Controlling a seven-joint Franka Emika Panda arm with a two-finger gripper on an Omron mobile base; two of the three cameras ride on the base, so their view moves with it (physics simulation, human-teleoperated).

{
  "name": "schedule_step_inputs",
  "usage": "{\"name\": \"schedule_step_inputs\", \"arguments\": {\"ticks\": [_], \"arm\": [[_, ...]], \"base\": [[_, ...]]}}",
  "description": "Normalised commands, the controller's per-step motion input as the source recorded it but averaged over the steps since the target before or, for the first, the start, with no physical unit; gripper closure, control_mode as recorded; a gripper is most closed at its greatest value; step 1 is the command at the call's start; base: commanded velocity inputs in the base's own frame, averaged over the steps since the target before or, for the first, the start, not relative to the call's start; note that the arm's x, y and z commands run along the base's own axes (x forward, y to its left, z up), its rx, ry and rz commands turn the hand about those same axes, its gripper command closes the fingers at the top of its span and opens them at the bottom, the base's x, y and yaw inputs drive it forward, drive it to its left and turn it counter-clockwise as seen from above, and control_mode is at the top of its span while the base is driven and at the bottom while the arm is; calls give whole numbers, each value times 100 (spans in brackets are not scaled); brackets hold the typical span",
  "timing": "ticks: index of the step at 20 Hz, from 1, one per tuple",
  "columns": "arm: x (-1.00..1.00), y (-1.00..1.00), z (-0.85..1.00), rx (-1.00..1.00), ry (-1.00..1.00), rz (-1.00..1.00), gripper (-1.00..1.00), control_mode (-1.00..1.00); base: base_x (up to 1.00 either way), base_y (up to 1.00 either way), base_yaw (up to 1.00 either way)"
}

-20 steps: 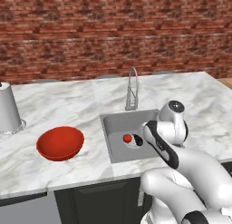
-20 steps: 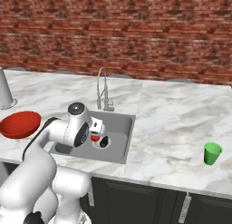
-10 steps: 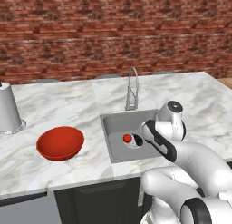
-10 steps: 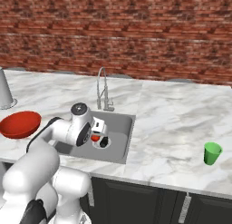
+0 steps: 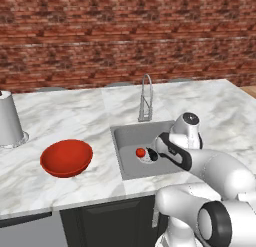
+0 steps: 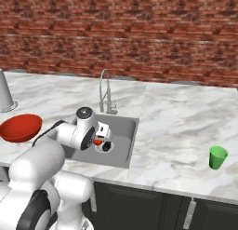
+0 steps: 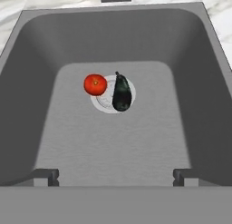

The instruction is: Remove the tomato and eggplant from the sink. Then move the bowl and cup from the counter to the sink for washing.

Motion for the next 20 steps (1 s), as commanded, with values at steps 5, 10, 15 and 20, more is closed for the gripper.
{"name": "schedule_step_inputs", "arguments": {"ticks": [5, 10, 15, 20], "arm": [[3, 1, -27, 0, 0, 0, -100, -100], [4, 3, -25, 0, 0, 0, -100, -100], [8, 2, -21, 0, 0, 0, -100, -100], [9, 0, -13, 0, 0, 0, -100, -100]], "base": [[0, 0, 0], [0, 0, 0], [0, 0, 0], [0, 0, 0]]}}
